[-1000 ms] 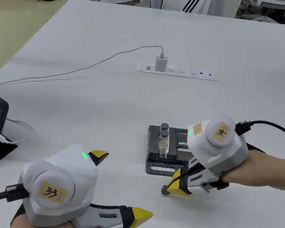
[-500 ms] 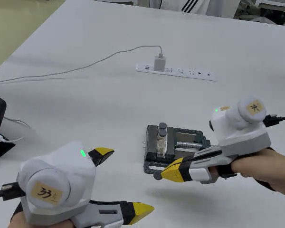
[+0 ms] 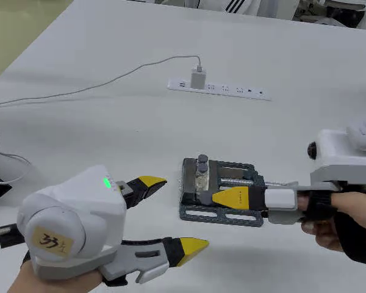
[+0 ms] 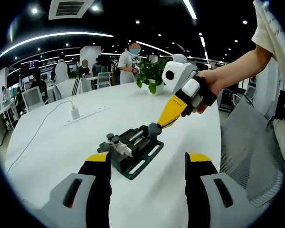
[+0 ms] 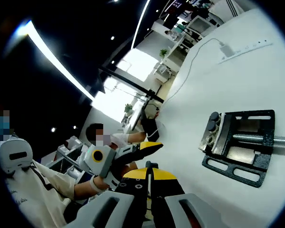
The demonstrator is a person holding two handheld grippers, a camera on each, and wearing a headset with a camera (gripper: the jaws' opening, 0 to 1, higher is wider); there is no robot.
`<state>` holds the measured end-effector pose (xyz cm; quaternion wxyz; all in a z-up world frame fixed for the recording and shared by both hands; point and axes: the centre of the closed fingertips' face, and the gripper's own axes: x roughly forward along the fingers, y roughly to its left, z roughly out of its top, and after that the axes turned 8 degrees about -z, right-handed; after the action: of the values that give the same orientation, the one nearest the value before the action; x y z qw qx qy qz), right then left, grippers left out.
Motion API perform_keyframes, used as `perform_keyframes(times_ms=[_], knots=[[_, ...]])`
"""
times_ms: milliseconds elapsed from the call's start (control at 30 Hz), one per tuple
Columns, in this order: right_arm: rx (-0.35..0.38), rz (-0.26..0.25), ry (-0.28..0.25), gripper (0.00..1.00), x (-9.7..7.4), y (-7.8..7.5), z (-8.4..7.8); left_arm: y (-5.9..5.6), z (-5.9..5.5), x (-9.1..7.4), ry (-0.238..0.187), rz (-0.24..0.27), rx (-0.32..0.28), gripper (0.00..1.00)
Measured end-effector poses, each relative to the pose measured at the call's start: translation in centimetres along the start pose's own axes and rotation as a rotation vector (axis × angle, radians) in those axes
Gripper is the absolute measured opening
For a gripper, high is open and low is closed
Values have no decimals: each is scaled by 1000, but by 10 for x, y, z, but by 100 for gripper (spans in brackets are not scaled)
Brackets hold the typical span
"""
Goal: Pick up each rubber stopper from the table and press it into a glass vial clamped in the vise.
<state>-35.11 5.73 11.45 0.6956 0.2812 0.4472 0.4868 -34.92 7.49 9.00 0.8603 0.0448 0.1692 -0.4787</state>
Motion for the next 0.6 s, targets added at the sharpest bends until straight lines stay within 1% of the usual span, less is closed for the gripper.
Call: perform_keyframes(times_ms=[100,133,200,267,300,333,367,400,433,467,567,600], knots=[[44,14,-18,0,-6,3,0,-3,7,4,-12,-11,16,58],[93,23,-31,0,-8,5,1,-4,10,5,-21,-16,19,58],[130,33,-45,0,-11,6,1,-5,13,7,-29,-22,25,55],[215,61,-70,0,-15,9,3,-7,17,9,-43,-32,27,53],[285,78,-81,0,-17,10,5,-8,19,10,-48,-37,26,52],[339,86,-101,0,-20,8,7,-8,20,11,-46,-39,22,51],[345,87,-116,0,-21,7,8,-9,20,12,-48,-41,19,50],[375,91,-109,0,-23,6,6,-10,22,13,-57,-46,19,50],[366,84,-108,0,-23,4,4,-11,24,14,-62,-49,17,49],[400,82,-109,0,-24,4,3,-13,26,15,-69,-58,13,48],[444,71,-100,0,-25,1,-3,-18,30,18,-79,-78,21,43],[469,77,-103,0,-26,2,-3,-21,30,19,-82,-89,22,40]])
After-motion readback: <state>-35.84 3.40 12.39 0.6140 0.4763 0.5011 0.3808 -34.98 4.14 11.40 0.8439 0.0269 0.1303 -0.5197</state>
